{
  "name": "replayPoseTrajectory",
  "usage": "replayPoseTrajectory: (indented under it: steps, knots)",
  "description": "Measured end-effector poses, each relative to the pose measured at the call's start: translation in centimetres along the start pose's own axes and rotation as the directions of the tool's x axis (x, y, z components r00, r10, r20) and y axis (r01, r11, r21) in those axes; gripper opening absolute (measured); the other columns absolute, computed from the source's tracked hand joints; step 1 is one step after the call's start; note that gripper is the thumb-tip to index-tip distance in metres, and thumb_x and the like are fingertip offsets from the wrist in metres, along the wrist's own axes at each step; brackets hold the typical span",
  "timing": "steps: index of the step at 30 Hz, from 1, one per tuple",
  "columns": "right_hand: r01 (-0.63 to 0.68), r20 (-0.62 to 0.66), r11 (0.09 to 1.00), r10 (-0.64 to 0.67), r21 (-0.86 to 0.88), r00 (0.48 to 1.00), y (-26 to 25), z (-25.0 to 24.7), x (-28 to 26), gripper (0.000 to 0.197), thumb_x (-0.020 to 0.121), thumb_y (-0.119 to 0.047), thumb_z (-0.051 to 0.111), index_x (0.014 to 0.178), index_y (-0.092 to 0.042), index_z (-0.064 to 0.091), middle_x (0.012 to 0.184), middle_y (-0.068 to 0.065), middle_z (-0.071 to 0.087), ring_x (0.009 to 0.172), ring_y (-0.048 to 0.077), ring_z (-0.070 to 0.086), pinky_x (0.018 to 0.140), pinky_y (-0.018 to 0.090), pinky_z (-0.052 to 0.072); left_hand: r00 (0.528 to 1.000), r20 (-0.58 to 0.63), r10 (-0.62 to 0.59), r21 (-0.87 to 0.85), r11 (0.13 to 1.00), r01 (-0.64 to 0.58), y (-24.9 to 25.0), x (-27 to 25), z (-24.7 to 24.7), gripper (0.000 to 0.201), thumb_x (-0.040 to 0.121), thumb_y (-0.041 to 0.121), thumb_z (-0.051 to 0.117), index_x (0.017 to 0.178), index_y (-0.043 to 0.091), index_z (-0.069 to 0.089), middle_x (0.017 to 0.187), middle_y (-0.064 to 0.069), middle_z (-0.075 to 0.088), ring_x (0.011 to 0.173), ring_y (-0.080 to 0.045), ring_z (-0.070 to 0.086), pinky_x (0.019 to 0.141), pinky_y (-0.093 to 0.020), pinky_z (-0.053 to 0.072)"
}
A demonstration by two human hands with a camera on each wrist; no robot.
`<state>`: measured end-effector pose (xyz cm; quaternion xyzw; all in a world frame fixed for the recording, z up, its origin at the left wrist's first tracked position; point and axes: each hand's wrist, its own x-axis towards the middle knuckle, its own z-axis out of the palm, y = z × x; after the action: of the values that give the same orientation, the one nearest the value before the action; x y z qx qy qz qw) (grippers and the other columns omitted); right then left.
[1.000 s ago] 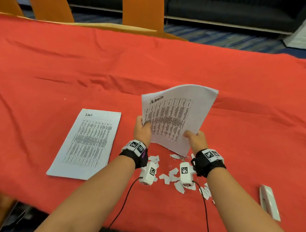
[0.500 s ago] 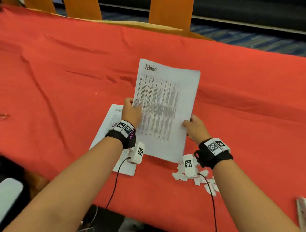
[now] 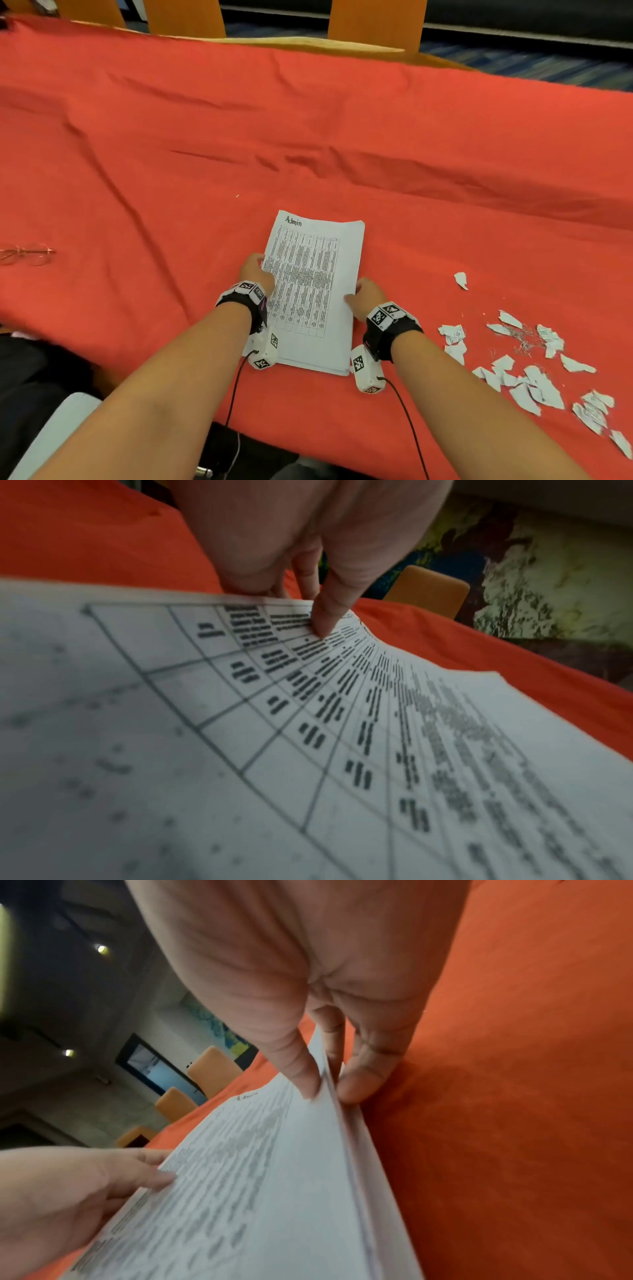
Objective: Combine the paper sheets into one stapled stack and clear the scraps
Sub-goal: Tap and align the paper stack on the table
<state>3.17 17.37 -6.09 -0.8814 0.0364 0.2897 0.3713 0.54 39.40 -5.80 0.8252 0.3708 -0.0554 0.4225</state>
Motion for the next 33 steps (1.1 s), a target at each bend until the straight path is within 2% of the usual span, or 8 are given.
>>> replayPoseTrajectory:
  steps: [5, 9, 11, 15, 21, 26, 30, 33]
  knots:
    - [-0.049, -0.118, 0.999, 0.050, 0.011, 0.992, 1.1, 1.7, 1.1, 0.032, 0.081, -0.007, 0.057, 0.111, 0.003, 0.056, 0.110, 0.017, 0.062, 0.103, 0.032, 0.059, 0.080, 0.032, 0.050, 0.990, -0.068, -0.127, 0.181, 0.974, 0.137, -0.9, 0.5, 0.4, 0.042, 0.086, 0.010, 0.052, 0.128, 0.016, 0.052, 0.133, -0.016, 0.042, 0.123, -0.034, 0.042, 0.100, -0.040, 0.044]
    - [-0.087, -0.062, 0.983, 0.098, 0.160, 0.993, 0.4, 1.3, 0.7, 0.026, 0.083, -0.007, 0.061, 0.105, 0.007, 0.062, 0.102, 0.013, 0.068, 0.090, 0.027, 0.065, 0.080, 0.035, 0.053, 0.979, 0.061, -0.192, 0.029, 0.981, 0.191, -0.1, 0.7, 0.3, 0.040, 0.088, 0.009, 0.047, 0.125, -0.007, 0.048, 0.103, -0.016, 0.058, 0.091, -0.031, 0.058, 0.074, -0.034, 0.047]
    - [-0.124, 0.022, 0.961, 0.122, 0.246, 0.992, 0.3, 1.0, 0.6, 0.026, 0.086, -0.002, 0.061, 0.109, 0.009, 0.062, 0.101, 0.013, 0.065, 0.089, 0.025, 0.061, 0.079, 0.033, 0.050, 0.969, 0.116, -0.216, -0.016, 0.975, 0.220, 0.6, 0.4, 0.2, 0.032, 0.092, 0.004, 0.044, 0.125, 0.000, 0.045, 0.099, -0.015, 0.054, 0.093, -0.031, 0.053, 0.075, -0.032, 0.041]
    - [-0.150, 0.076, 0.931, 0.132, 0.334, 0.988, 0.5, 0.0, 0.0, 0.036, 0.085, 0.000, 0.060, 0.120, 0.006, 0.055, 0.117, 0.016, 0.063, 0.108, 0.033, 0.062, 0.086, 0.034, 0.051, 0.989, 0.125, -0.075, -0.093, 0.992, 0.087, 1.9, -0.6, 0.6, 0.038, 0.093, 0.004, 0.046, 0.131, -0.001, 0.047, 0.118, -0.016, 0.058, 0.094, -0.028, 0.058, 0.075, -0.034, 0.047]
    - [0.032, -0.098, 0.840, 0.025, 0.541, 0.995, 2.8, -7.9, -3.2, 0.029, 0.082, 0.011, 0.046, 0.104, -0.001, 0.061, 0.110, 0.015, 0.066, 0.095, 0.031, 0.064, 0.092, 0.043, 0.050, 0.974, 0.088, 0.207, -0.311, 0.935, -0.171, 9.0, -6.6, 2.7, 0.008, 0.095, 0.009, 0.049, 0.103, 0.011, 0.052, 0.075, -0.001, 0.052, 0.052, -0.012, 0.040, 0.042, -0.020, 0.036]
    - [0.214, -0.335, 0.879, -0.066, 0.426, 0.940, 8.2, -18.4, -6.7, 0.042, 0.081, 0.011, 0.050, 0.111, -0.016, 0.060, 0.110, 0.007, 0.066, 0.106, 0.028, 0.063, 0.096, 0.045, 0.049, 0.904, 0.167, 0.394, -0.411, 0.861, -0.299, 16.8, -13.1, 8.7, 0.015, 0.096, 0.008, 0.046, 0.110, 0.014, 0.050, 0.092, -0.005, 0.060, 0.074, -0.019, 0.053, 0.062, -0.029, 0.044]
    - [0.267, -0.457, 0.833, -0.019, 0.485, 0.889, 13.5, -25.2, -9.4, 0.039, 0.085, 0.017, 0.047, 0.118, 0.001, 0.061, 0.110, 0.006, 0.063, 0.099, 0.021, 0.060, 0.086, 0.032, 0.050, 0.833, 0.213, 0.510, -0.467, 0.802, -0.372, 20.5, -17.6, 14.4, 0.018, 0.096, 0.004, 0.043, 0.107, 0.018, 0.047, 0.101, -0.002, 0.061, 0.083, -0.018, 0.055, 0.073, -0.028, 0.046]
    - [0.297, -0.499, 0.828, -0.024, 0.476, 0.866, 17.0, -28.4, -10.6, 0.037, 0.085, 0.015, 0.049, 0.115, -0.001, 0.063, 0.108, 0.007, 0.066, 0.099, 0.021, 0.061, 0.092, 0.037, 0.050, 0.818, 0.212, 0.535, -0.509, 0.775, -0.375, 21.6, -20.2, 17.8, 0.027, 0.096, 0.000, 0.043, 0.109, 0.024, 0.045, 0.100, 0.010, 0.060, 0.085, 0.000, 0.057, 0.076, -0.012, 0.045]
